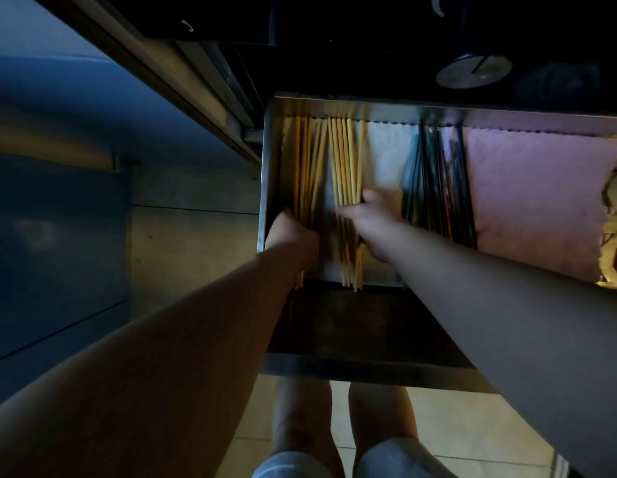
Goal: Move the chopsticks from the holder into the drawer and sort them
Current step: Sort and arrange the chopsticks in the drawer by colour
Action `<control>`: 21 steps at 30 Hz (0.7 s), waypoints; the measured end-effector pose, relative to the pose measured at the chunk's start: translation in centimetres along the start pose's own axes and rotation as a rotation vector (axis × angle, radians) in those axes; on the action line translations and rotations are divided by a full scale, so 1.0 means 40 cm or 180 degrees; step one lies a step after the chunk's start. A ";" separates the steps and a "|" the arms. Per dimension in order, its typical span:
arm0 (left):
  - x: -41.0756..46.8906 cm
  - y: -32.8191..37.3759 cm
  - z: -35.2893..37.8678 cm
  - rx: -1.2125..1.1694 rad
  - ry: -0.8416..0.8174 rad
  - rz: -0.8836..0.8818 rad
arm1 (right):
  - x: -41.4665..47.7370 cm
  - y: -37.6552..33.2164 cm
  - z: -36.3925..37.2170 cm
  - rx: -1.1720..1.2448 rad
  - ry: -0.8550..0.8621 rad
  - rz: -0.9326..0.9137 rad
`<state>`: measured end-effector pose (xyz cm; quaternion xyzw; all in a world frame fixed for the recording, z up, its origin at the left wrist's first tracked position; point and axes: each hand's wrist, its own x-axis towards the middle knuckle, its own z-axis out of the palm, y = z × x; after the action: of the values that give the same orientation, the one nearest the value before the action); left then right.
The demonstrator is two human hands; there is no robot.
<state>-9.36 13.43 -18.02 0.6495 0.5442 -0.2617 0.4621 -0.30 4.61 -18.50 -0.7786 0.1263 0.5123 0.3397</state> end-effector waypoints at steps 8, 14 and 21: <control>-0.028 0.029 0.025 0.0901 0.0163 0.0307 | -0.017 0.005 0.006 -0.0181 0.0982 -0.0437; -0.006 0.010 0.028 0.2148 -0.0663 0.0562 | -0.017 0.008 0.004 -0.0241 0.0977 -0.0473; -0.004 0.009 0.022 0.2032 -0.0640 0.0606 | -0.013 0.022 0.020 -0.0230 0.0892 -0.0462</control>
<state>-8.92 12.58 -18.16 0.7801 0.3236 -0.4372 0.3092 -1.58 4.40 -18.59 -0.8612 0.0974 0.3770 0.3266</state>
